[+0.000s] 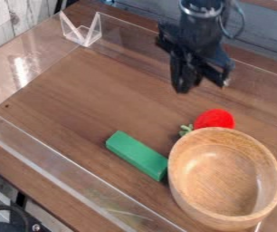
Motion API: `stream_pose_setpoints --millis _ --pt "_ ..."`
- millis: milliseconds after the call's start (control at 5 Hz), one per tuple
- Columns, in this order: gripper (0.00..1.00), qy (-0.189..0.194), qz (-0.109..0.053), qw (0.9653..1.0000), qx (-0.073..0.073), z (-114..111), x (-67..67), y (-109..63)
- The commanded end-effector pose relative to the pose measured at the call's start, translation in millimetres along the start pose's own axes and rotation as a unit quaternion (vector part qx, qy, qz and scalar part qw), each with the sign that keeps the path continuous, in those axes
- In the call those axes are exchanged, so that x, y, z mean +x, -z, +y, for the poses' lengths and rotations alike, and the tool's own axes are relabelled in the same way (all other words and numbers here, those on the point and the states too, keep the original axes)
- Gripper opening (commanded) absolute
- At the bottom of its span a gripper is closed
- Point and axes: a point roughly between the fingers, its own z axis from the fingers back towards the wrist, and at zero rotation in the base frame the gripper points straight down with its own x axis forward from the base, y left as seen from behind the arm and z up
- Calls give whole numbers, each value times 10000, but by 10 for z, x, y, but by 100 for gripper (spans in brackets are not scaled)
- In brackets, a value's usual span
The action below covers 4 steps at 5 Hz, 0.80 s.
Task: Move the red object to the left side of the table
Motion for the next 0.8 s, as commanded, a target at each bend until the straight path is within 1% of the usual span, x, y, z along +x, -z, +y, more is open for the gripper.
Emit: stream_pose_setpoints --millis 0,200,400,600 --pt "0 28 -187 9998 -97 -84 83 -10" --pt "100 40 -203 9996 -174 -134 148 108" --pt "0 -799 -261 9965 -23 98 160 101" --pt "0 -1270 -253 9916 66 217 130 68"
